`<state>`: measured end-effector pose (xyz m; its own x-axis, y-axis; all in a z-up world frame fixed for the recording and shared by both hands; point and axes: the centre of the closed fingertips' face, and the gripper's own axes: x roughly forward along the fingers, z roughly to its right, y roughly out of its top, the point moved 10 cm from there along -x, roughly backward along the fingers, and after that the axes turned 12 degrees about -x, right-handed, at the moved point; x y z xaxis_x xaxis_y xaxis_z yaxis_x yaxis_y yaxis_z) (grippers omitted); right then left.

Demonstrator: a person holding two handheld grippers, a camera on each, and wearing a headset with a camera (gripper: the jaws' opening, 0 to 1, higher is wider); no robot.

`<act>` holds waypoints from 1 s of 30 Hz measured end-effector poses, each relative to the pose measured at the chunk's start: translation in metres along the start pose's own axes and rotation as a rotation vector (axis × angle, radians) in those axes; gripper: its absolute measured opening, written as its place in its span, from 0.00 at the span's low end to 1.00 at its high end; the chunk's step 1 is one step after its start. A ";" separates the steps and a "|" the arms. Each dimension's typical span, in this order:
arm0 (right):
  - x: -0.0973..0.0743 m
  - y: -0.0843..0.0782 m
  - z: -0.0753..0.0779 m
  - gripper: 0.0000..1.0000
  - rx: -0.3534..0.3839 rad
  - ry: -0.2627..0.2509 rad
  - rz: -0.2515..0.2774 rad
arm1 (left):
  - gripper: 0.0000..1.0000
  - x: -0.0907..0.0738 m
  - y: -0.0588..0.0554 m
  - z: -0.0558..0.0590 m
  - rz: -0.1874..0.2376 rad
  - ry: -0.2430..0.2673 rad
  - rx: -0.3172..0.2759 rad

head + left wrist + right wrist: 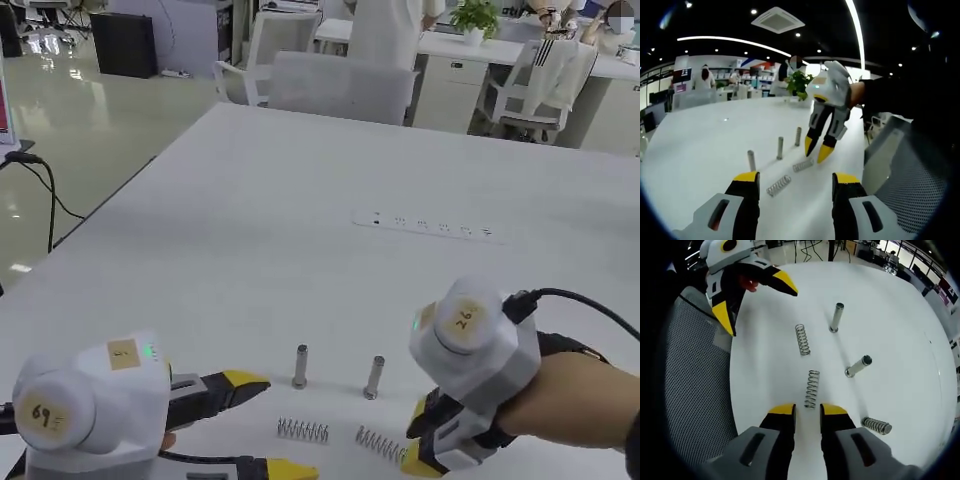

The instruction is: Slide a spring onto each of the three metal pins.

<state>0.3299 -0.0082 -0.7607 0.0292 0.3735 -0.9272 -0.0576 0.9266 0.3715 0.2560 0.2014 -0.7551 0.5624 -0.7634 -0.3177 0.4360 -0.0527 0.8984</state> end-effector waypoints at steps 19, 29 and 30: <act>0.013 0.002 0.003 0.10 -0.033 -0.027 -0.056 | 0.52 0.002 0.001 0.002 -0.017 0.001 0.006; 0.008 0.003 0.001 0.08 -0.049 -0.019 -0.036 | 0.50 0.006 0.002 0.008 -0.031 -0.018 0.023; 0.006 0.004 0.001 0.08 -0.050 -0.018 -0.032 | 0.50 0.007 0.002 0.008 -0.034 -0.021 0.025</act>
<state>0.3312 -0.0026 -0.7644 0.0495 0.3450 -0.9373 -0.1062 0.9350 0.3385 0.2553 0.1905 -0.7528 0.5325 -0.7745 -0.3415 0.4364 -0.0945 0.8948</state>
